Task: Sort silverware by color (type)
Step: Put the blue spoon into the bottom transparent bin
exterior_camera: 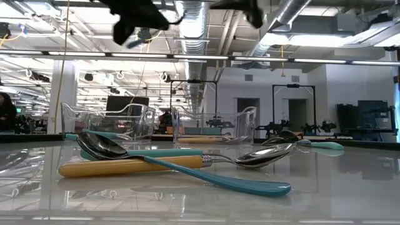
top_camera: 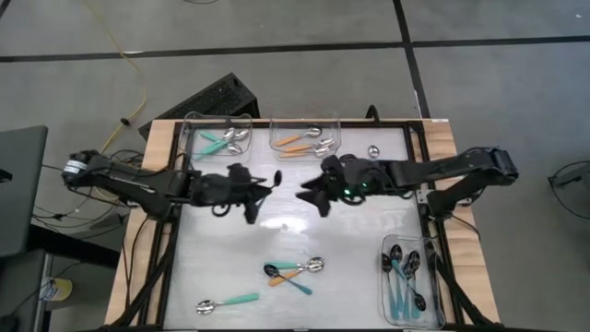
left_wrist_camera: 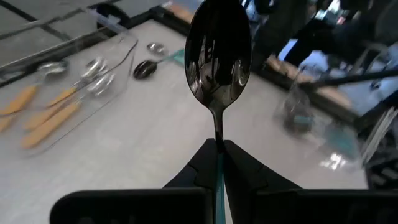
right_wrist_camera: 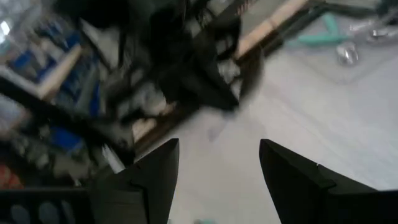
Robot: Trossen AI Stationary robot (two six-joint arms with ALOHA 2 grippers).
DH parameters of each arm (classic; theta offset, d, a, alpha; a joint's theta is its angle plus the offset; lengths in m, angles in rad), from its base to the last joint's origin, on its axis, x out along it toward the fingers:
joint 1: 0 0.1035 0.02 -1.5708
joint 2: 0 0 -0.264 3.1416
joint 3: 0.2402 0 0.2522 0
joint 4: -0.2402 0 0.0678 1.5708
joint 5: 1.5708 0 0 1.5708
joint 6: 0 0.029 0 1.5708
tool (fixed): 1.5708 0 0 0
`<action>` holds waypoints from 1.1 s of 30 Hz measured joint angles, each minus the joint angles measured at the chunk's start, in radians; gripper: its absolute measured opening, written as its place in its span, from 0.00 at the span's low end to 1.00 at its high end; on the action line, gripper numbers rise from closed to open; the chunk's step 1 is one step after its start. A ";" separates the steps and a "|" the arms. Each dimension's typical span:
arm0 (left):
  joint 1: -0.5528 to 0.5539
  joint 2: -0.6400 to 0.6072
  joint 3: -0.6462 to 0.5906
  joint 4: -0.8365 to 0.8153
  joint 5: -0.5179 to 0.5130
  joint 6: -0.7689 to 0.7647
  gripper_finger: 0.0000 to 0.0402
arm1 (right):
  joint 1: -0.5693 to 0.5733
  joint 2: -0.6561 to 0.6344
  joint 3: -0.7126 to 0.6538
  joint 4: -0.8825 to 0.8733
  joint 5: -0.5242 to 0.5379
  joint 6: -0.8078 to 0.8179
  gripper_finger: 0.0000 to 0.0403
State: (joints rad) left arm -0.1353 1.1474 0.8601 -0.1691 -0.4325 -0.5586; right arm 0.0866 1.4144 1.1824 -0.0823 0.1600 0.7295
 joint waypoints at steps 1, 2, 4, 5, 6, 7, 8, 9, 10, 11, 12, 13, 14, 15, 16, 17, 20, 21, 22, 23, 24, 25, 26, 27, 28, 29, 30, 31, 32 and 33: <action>0.012 0.018 0.000 0.023 0.017 0.000 0.00 | -0.018 0.012 0.000 0.015 0.000 0.014 0.61; 0.021 0.034 0.000 0.032 0.030 0.000 0.00 | -0.034 0.023 0.000 0.028 0.000 0.027 0.61; 0.037 0.067 0.000 0.054 0.048 -0.001 0.00 | -0.064 0.040 0.000 0.045 0.002 0.031 0.61; 0.042 0.080 0.000 0.053 0.056 -0.003 0.00 | -0.077 0.047 0.000 0.039 0.006 0.031 0.61; 0.045 0.090 0.000 0.052 0.061 -0.008 0.00 | -0.086 0.052 0.000 0.039 0.018 0.031 0.61; 0.049 0.101 0.000 0.054 0.063 -0.012 0.00 | -0.091 0.059 0.000 0.038 0.033 0.032 0.61; 0.051 0.109 0.000 0.055 0.063 -0.016 0.00 | -0.095 0.064 0.000 0.037 0.046 0.033 0.61; 0.052 0.117 0.000 0.054 0.062 -0.018 0.00 | -0.096 0.066 0.000 0.034 0.048 0.033 0.61; 0.052 0.119 0.000 0.052 0.061 -0.018 0.00 | -0.096 0.067 0.000 0.029 0.048 0.033 0.61; 0.054 0.119 0.000 0.050 0.056 -0.018 0.00 | -0.096 0.071 0.000 0.030 0.049 0.033 0.61; 0.057 0.121 0.000 0.056 0.051 -0.018 0.00 | -0.096 0.079 0.000 0.041 0.052 0.033 0.61; 0.061 0.122 0.001 0.062 0.050 -0.019 0.00 | -0.096 0.082 0.001 0.039 0.053 0.037 0.61; 0.065 0.124 0.001 0.059 0.050 -0.019 0.00 | -0.096 0.085 0.000 0.025 0.057 0.044 0.61; 0.068 0.125 0.001 0.052 0.050 -0.019 0.00 | -0.096 0.088 -0.002 0.019 0.065 0.052 0.61; 0.071 0.125 0.000 0.052 0.051 -0.020 0.00 | -0.096 0.099 -0.002 0.031 0.080 0.056 0.61; 0.073 0.125 0.000 0.054 0.051 -0.020 0.00 | -0.096 0.110 0.001 0.041 0.093 0.057 0.61; 0.075 0.125 0.000 0.052 0.051 -0.018 0.00 | -0.096 0.134 -0.001 0.026 0.100 0.059 0.61; 0.076 0.125 0.000 0.052 0.051 -0.018 0.00 | -0.096 0.152 0.006 0.042 0.101 0.062 0.61; 0.076 0.125 0.000 0.053 0.050 -0.018 0.00 | -0.096 0.161 0.009 0.039 0.102 0.065 0.61; 0.076 0.125 0.000 0.053 0.049 -0.018 0.00 | -0.096 0.167 0.009 0.021 0.101 0.066 0.61; 0.076 0.125 0.000 0.052 0.046 -0.017 0.00 | -0.096 0.179 0.016 0.019 0.103 0.067 0.60; 0.076 0.125 0.000 0.049 0.044 -0.016 0.00 | -0.096 0.192 0.031 0.032 0.107 0.067 0.59; 0.076 0.125 0.000 0.043 0.043 -0.015 0.00 | -0.096 0.202 0.041 0.043 0.108 0.067 0.58; 0.076 0.125 0.000 0.042 0.044 -0.014 0.00 | -0.096 0.209 0.047 0.033 0.108 0.067 0.55; 0.076 0.125 0.001 0.045 0.044 -0.014 0.00 | -0.096 0.219 0.056 0.024 0.109 0.066 0.52; 0.076 0.126 0.001 0.045 0.044 -0.013 0.00 | -0.096 0.231 0.070 0.029 0.109 0.066 0.48; 0.076 0.127 0.001 0.044 0.045 -0.013 0.00 | -0.096 0.241 0.078 0.035 0.109 0.062 0.43; 0.076 0.127 0.001 0.045 0.050 -0.013 0.00 | -0.094 0.247 0.084 0.029 0.109 0.060 0.37; 0.076 0.129 0.001 0.049 0.059 -0.004 0.00 | -0.093 0.254 0.092 0.028 0.108 0.060 0.29; 0.076 0.130 0.001 0.049 0.074 0.015 0.01 | -0.091 0.259 0.099 0.034 0.102 0.059 0.21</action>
State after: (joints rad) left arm -0.0589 1.2778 0.8608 -0.1199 -0.3582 -0.5433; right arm -0.0039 1.6738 1.2817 -0.0484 0.2621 0.7889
